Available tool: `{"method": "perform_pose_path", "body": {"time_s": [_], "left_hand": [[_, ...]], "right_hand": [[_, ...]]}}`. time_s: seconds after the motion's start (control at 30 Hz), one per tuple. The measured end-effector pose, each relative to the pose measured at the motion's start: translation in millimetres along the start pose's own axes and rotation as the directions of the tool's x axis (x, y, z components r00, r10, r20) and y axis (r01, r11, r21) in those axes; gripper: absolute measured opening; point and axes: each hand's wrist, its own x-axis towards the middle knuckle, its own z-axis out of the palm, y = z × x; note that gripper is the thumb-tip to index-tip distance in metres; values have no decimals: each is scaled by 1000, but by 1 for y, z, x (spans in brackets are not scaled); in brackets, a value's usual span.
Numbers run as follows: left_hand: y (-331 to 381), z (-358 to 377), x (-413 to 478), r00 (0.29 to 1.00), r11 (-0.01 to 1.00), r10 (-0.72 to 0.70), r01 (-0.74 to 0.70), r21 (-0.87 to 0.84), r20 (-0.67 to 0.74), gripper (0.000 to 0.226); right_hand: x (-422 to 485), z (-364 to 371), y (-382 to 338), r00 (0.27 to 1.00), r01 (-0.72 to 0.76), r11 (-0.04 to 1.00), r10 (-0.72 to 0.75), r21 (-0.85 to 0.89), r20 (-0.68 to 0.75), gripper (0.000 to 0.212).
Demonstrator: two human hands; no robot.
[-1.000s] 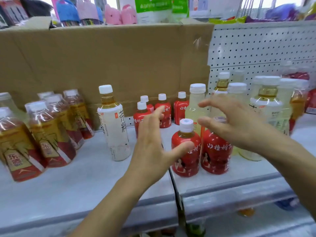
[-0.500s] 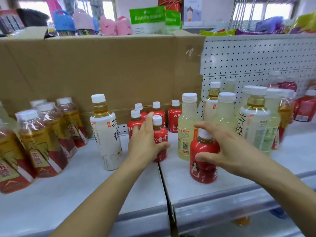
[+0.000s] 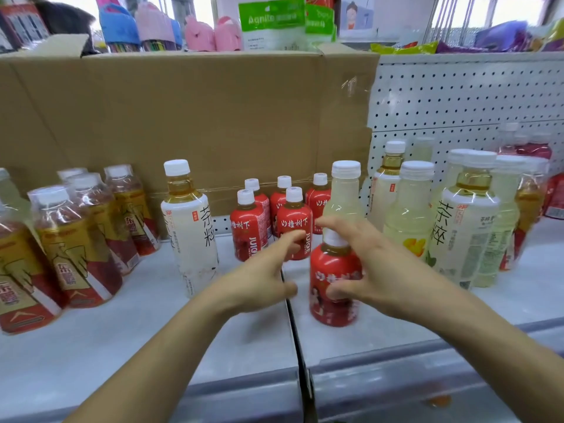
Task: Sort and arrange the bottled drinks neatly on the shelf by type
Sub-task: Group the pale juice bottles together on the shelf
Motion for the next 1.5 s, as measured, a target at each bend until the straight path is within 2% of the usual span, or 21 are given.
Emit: {"method": "perform_pose_path", "body": {"time_s": [0.03,0.07,0.13,0.2,0.27,0.33,0.37,0.47,0.53,0.67,0.77,0.93,1.07,1.2,1.27,1.3,1.37,1.43,1.47,1.5], "left_hand": [[5,-2,-10,995,998,2,5,-64,99,93],[8,-2,-16,993,991,14,2,-133,117,96],[8,1,-16,998,977,29,-39,-208,-52,95],[-1,6,-10,965,990,21,-58,-131,-263,88],[-10,8,-3,932,1000,-13,8,-16,-361,88],[-17,7,4,911,993,-52,89,72,-409,93],[-18,6,8,904,990,-62,109,88,-424,96],[-20,7,20,885,983,-75,144,118,-459,99],[-19,10,28,868,975,-73,165,146,-491,97],[-19,18,34,812,966,0,151,210,-583,82],[-19,17,39,794,962,40,133,239,-606,74],[-17,11,48,817,957,30,144,254,-575,69],[-19,10,42,868,964,-13,143,224,-497,75],[-12,13,17,849,985,60,35,169,-525,62],[-2,19,3,851,996,93,-88,34,-517,62],[5,23,-4,876,988,97,-143,-62,-472,66],[18,29,-9,929,960,128,-204,-193,-346,85],[28,34,-2,947,955,146,-210,-207,-286,103],[32,35,4,948,954,144,-210,-216,-285,105],[37,36,10,943,950,141,-215,-227,-302,101]], "right_hand": [[4,9,-4,999,27,1000,-27,10,-31,93],[8,18,-8,997,55,998,-53,28,-58,93],[14,33,-12,992,97,988,-86,119,-95,87],[17,37,-9,974,144,963,-97,229,-207,72],[24,35,0,886,187,958,-68,218,-458,57],[33,31,7,787,153,957,33,247,-615,60],[39,31,10,776,117,948,98,296,-623,67],[56,32,15,835,-13,892,258,452,-486,91],[63,37,20,866,-58,855,300,515,-400,96],[64,44,29,887,-123,831,338,542,-316,84],[54,41,29,915,-114,834,300,540,-270,71],[38,33,23,946,-84,850,232,519,-226,63],[25,31,18,948,-78,850,225,521,-226,60],[16,39,14,948,-40,828,209,560,-240,63],[12,40,12,952,-16,811,191,585,-238,61],[9,38,12,946,11,813,181,582,-271,60],[6,27,13,868,58,883,186,465,-460,64],[12,8,17,724,34,959,169,280,-669,59],[17,-2,19,673,-15,974,179,228,-718,55],[24,-10,23,657,-72,977,199,202,-727,54]]}}
